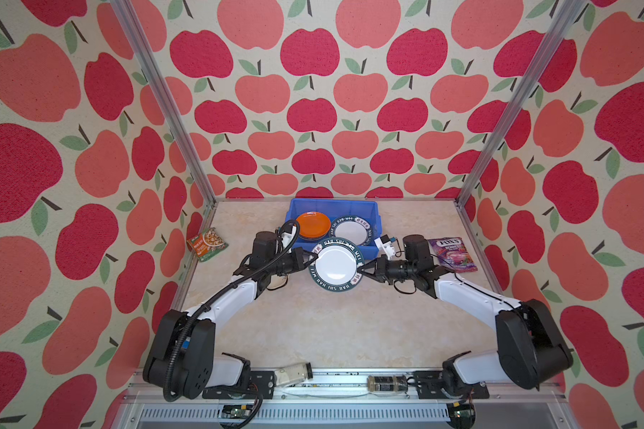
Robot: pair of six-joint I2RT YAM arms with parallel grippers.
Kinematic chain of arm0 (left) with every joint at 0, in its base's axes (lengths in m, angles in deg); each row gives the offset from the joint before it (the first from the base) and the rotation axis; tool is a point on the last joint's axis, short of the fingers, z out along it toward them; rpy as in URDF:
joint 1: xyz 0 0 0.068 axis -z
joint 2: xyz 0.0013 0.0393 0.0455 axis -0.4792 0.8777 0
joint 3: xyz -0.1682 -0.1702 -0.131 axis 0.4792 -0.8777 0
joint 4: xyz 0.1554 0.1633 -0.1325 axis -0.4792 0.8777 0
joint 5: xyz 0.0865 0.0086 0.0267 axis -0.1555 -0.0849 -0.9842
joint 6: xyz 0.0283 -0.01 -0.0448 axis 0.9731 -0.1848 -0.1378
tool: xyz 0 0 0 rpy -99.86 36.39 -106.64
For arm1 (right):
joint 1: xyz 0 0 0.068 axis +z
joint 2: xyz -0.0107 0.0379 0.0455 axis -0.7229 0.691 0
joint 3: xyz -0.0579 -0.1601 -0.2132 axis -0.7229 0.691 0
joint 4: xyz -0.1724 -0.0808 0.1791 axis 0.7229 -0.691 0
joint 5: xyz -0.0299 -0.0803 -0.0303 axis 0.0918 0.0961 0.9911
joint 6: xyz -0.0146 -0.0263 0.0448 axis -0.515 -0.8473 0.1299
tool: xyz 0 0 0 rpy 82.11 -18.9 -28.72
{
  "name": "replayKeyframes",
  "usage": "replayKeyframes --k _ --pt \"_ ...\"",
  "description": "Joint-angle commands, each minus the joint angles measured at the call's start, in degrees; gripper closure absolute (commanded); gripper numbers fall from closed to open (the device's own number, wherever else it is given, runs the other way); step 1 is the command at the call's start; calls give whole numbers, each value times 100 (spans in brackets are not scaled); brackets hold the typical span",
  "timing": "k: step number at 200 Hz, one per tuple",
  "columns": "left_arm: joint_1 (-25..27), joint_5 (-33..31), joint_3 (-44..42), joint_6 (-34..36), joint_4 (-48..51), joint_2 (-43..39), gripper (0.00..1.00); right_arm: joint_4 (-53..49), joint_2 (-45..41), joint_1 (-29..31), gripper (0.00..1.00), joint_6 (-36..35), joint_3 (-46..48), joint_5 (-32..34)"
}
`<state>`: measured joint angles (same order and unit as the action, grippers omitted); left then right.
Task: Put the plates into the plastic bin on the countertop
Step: 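Carry the plate toward the bin while the left gripper closes on its rim, then open the right gripper and pull it away from the plate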
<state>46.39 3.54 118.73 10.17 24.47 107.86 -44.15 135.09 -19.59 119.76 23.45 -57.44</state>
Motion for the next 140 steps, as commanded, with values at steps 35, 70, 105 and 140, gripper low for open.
replayKeyframes --k 35,70,105,140 --pt "8 -350 1024 456 847 325 100 -1145 -34 -244 68 -751 -784 648" --pt "-5 -743 2177 750 1454 806 100 -2300 -491 -700 62 -1247 -1136 1647" --pt "54 -1389 3419 832 1944 1689 100 -2640 -789 -1143 60 -1461 -1397 1971" --pt "123 -1671 4469 696 1995 2717 100 -2458 -601 -1585 60 -1296 -1632 1624"
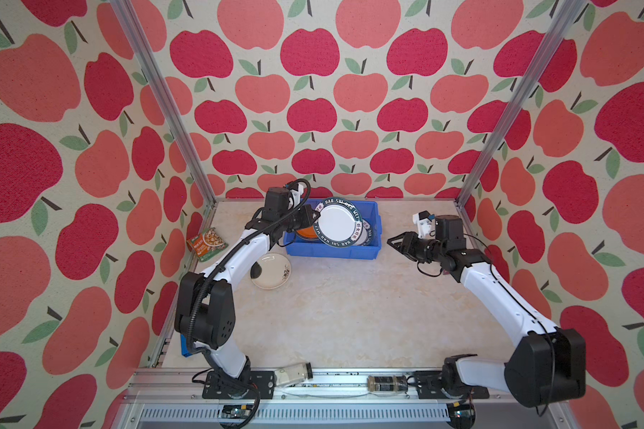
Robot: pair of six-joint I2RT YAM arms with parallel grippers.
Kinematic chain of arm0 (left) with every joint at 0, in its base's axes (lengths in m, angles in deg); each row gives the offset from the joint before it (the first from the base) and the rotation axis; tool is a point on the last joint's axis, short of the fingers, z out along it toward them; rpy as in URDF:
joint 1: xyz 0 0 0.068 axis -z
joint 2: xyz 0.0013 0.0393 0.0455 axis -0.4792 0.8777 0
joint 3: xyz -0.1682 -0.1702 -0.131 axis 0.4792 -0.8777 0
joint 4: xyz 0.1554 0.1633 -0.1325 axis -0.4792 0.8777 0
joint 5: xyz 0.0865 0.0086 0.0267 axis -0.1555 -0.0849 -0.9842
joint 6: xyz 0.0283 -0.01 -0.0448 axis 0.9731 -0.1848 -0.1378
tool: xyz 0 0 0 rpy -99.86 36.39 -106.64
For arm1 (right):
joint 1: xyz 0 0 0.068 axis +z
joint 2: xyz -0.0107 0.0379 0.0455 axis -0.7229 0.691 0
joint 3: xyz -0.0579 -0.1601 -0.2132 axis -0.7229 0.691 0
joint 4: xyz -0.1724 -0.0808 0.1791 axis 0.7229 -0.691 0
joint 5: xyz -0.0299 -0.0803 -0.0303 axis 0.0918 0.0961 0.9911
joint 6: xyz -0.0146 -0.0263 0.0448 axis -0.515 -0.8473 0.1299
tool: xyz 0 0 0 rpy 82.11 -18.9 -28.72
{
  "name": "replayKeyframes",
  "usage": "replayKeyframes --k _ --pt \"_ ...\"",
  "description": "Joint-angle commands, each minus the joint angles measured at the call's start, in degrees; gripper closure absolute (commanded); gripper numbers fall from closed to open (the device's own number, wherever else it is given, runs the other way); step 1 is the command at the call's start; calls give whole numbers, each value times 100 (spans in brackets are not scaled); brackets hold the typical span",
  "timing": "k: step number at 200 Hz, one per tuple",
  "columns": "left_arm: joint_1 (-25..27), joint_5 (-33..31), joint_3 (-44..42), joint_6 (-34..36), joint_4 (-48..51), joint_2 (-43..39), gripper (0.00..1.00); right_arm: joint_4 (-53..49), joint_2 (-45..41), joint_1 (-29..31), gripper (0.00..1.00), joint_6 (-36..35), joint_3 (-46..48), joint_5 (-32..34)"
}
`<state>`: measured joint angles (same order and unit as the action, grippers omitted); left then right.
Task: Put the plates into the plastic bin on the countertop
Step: 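Open the right gripper and pull it away from the plate, then lower the green-rimmed plate into the bin with the left gripper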
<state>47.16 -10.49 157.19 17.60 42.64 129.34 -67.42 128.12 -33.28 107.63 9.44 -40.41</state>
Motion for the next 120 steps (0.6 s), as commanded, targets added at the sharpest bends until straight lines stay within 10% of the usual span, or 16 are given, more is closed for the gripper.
replayKeyframes --k 1,120 --pt "46 -251 654 -60 172 605 100 -119 106 -223 60 -72 -237 -89" --pt "89 372 2367 -1035 -406 2844 100 603 914 -653 61 421 -541 -772"
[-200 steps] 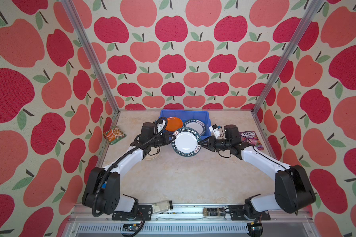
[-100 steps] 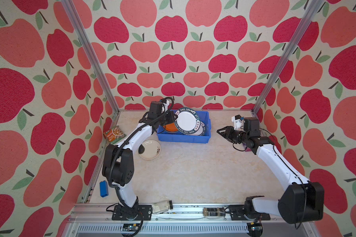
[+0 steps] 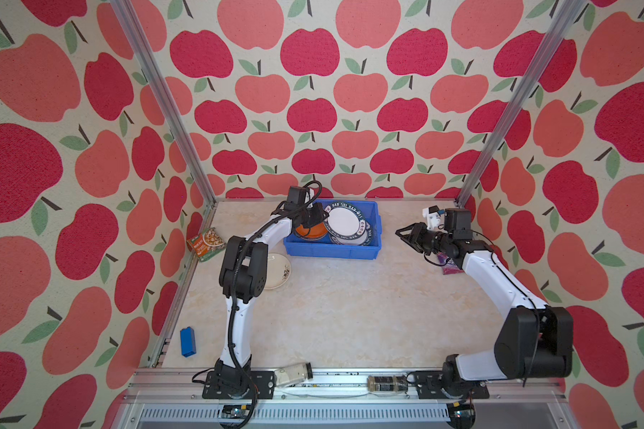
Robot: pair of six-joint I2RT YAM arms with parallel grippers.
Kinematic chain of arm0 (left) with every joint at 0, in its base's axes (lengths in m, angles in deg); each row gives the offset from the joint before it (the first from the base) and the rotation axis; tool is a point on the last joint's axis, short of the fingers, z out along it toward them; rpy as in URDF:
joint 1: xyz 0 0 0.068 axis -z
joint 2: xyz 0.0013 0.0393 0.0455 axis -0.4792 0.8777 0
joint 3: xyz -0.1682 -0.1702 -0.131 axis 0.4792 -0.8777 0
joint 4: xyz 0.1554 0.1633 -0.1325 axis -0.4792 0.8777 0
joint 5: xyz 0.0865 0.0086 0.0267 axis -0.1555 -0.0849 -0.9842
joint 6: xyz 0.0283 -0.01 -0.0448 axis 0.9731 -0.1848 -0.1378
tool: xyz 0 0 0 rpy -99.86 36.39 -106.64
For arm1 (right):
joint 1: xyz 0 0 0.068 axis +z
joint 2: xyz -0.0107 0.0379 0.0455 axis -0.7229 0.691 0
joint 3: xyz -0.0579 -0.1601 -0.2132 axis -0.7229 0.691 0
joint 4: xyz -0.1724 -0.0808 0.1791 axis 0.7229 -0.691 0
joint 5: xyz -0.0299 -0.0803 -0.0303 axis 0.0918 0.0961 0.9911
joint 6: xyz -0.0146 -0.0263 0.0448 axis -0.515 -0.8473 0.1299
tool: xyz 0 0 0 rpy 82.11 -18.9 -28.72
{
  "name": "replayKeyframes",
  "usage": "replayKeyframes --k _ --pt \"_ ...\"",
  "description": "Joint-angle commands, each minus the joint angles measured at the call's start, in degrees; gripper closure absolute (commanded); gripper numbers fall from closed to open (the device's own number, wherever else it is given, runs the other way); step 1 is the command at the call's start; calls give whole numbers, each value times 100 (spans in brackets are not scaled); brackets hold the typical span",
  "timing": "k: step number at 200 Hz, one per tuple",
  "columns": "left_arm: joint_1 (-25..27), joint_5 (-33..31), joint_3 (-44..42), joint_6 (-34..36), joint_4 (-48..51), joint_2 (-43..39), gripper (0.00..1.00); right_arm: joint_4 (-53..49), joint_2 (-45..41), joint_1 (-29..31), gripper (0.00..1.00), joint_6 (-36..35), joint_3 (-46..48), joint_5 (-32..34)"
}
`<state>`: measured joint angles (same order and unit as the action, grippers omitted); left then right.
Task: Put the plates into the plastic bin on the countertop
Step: 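Lower the green-rimmed plate into the bin with the left gripper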
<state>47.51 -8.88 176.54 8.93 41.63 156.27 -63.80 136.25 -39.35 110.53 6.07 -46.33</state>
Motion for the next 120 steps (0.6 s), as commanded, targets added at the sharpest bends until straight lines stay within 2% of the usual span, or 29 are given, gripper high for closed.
replayKeyframes --k 1,120 --pt "55 210 440 -165 -305 161 100 245 106 -49 61 131 -209 -182" --pt "244 278 965 -384 -300 892 100 345 404 -140 62 156 -258 -454"
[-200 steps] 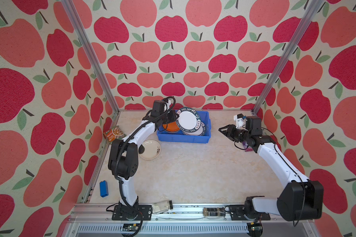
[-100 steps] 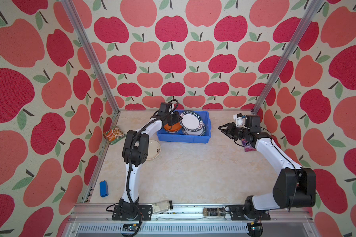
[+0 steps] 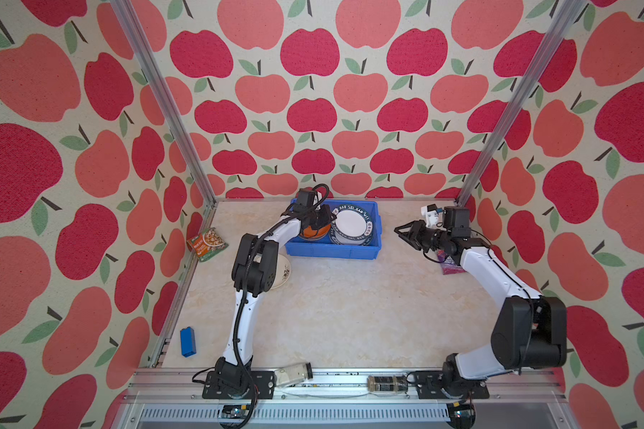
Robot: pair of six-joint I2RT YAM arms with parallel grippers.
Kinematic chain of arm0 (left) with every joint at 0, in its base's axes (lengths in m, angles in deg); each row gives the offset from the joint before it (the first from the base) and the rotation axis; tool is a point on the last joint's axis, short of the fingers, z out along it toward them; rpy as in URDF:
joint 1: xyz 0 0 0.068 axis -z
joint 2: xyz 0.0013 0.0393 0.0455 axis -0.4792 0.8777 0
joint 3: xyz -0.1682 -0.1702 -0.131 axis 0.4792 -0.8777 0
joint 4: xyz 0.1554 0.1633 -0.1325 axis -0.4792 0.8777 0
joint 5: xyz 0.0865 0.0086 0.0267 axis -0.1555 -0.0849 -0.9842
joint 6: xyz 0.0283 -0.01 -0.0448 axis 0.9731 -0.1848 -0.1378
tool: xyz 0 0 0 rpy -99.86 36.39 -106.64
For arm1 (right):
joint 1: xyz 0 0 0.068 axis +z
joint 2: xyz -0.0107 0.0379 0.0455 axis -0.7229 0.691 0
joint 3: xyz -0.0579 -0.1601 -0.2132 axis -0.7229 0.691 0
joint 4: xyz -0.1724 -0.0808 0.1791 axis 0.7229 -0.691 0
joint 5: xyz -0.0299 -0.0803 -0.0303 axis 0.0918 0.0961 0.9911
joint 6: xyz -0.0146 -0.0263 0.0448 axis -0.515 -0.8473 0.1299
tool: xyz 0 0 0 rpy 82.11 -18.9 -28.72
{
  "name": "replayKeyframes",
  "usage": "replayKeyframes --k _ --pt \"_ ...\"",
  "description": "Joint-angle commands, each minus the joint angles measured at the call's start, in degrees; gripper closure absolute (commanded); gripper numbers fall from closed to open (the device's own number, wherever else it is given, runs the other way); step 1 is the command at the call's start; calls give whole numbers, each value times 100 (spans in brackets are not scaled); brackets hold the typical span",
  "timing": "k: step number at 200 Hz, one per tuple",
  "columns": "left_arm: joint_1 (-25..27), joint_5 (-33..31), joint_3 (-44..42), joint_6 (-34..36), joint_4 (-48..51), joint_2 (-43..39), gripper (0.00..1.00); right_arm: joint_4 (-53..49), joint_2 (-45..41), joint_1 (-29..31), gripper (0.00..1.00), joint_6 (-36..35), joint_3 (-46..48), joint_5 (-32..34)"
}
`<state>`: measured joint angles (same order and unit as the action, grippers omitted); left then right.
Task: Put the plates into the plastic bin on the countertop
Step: 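Lower the green-rimmed plate into the bin with the left gripper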
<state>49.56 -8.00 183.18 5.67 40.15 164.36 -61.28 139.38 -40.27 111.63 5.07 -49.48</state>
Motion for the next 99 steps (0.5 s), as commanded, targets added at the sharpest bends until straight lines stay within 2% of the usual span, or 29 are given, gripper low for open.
replayKeyframes --k 1,99 --pt "41 192 306 -58 -150 92 100 94 94 -48 62 47 -157 -140" --pt "146 204 716 61 408 432 100 174 150 -59 63 59 -113 -168"
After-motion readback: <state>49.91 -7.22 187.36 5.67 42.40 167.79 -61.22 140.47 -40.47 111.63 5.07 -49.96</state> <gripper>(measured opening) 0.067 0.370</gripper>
